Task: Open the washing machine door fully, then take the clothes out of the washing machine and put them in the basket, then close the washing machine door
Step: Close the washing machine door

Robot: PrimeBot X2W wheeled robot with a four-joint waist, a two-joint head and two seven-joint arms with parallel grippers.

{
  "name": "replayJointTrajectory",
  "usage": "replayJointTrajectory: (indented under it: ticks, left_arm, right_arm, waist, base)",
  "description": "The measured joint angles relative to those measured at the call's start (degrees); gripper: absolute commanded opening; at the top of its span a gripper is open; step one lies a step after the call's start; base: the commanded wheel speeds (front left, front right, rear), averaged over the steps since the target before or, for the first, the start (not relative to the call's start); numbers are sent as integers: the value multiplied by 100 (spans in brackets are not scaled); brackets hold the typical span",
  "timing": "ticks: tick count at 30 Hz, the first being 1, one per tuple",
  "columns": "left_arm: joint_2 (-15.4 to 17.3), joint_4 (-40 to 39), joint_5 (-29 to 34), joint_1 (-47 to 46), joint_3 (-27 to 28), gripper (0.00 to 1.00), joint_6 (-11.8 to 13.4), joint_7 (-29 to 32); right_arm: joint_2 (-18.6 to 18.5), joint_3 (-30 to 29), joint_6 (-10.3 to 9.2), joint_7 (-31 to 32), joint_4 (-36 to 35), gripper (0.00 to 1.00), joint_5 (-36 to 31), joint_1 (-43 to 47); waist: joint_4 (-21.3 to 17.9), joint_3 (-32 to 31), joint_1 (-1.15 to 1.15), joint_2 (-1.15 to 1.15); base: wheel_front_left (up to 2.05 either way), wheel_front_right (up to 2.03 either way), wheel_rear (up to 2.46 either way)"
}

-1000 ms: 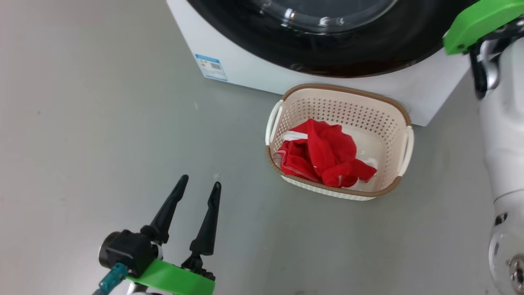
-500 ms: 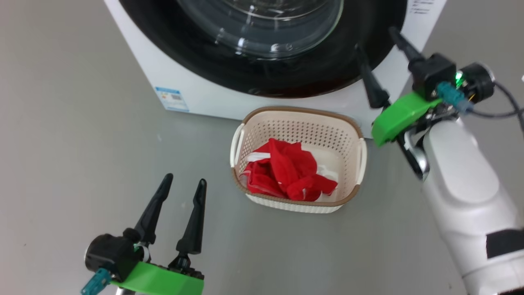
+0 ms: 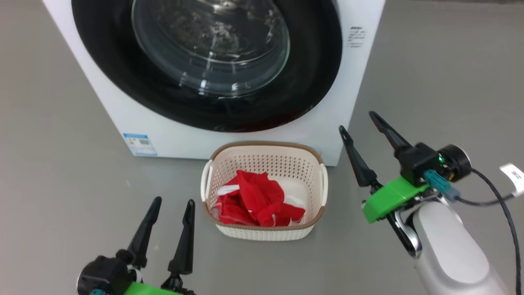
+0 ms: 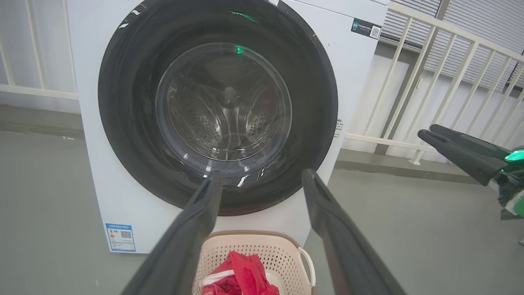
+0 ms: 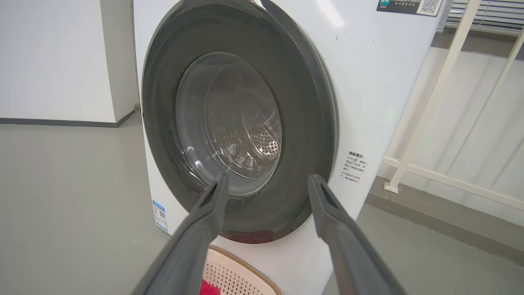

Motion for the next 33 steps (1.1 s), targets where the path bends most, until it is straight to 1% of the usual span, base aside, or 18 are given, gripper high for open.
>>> replayJointTrajectory:
  ticks: [6,15,19,21,26,33]
  left_arm:
    - [2,5,9,199,29,100,101,0]
    - [3,11,165,354,276,100,103,0]
    - [4,13,209,442,363,100,111,0]
    - [4,8,213,549,430,100,111,0]
    - [8,-32,308,791,552,100,152,0]
    - [10,-145,383,1102,633,100,203,0]
  right_arm:
    - [24,-392,0,0,-502,100,62,626]
    - [44,-1149,0,0,-955,100,58,1270]
    - [51,-1270,0,0,-1096,100,167,1516]
    - [63,-1305,0,0,-1255,100,177,1833]
    - [74,-1251,0,0,-1561,100,15,2352]
    - [99,-1165,0,0,-1935,100,23,2954]
  waist:
    - [-244,-306,0,0]
    - [-566,-591,0,0]
    - [-633,-678,0,0]
    - [-692,-768,0,0]
    - [-794,-899,0,0]
    - [-903,-1043,0,0]
  base:
    - [0,0,0]
    - [0,0,0]
    - [0,0,0]
    - [0,0,0]
    - [0,0,0]
    - [0,0,0]
